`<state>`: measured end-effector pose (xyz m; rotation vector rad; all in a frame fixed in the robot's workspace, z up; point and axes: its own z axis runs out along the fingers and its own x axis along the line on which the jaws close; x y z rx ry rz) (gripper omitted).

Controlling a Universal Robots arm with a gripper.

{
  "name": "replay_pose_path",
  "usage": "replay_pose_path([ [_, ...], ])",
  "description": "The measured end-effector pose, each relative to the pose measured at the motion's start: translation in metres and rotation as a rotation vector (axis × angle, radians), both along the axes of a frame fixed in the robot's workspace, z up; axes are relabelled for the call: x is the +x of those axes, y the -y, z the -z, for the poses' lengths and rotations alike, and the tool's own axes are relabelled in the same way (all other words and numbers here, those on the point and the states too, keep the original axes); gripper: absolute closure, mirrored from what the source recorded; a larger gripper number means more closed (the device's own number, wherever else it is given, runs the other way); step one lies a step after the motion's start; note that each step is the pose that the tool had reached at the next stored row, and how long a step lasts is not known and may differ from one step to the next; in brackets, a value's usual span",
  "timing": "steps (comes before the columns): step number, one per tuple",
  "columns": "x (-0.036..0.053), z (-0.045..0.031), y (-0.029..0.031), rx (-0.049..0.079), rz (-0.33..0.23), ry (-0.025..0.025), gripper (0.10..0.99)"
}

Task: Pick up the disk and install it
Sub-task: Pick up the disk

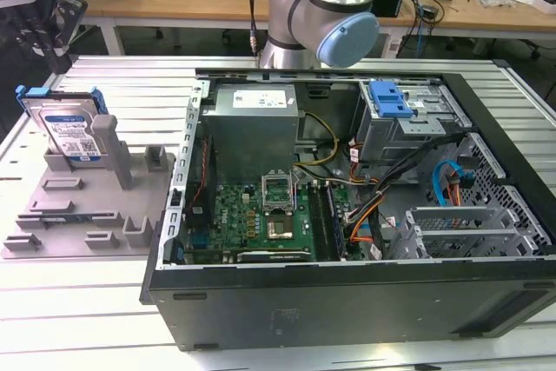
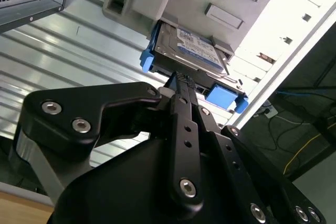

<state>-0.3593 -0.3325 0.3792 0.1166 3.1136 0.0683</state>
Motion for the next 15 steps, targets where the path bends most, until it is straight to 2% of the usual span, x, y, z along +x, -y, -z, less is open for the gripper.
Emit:
replay_pose_path([
  [3,0.0,0.0001,-0.0004,0.0,-0.004,0.0001,0.98],
  [4,-0.0001,0.0001,-0.0007,0.0,-0.031,0.0,0.98],
  [5,-0.0001,0.0005,-0.0008,0.0,-0.086,-0.0004,0.98],
  [6,0.0,0.0012,-0.0008,0.0,-0.156,-0.0034,0.98],
  [7,0.0,0.0017,-0.0008,0.0,-0.191,-0.0054,0.98],
  [11,0.0,0.002,-0.0009,0.001,-0.254,-0.0129,0.98],
  [13,0.0,0.002,-0.0013,0.002,-0.294,-0.0221,0.98],
  [15,0.0001,0.002,-0.002,0.002,-0.315,-0.0291,0.973],
])
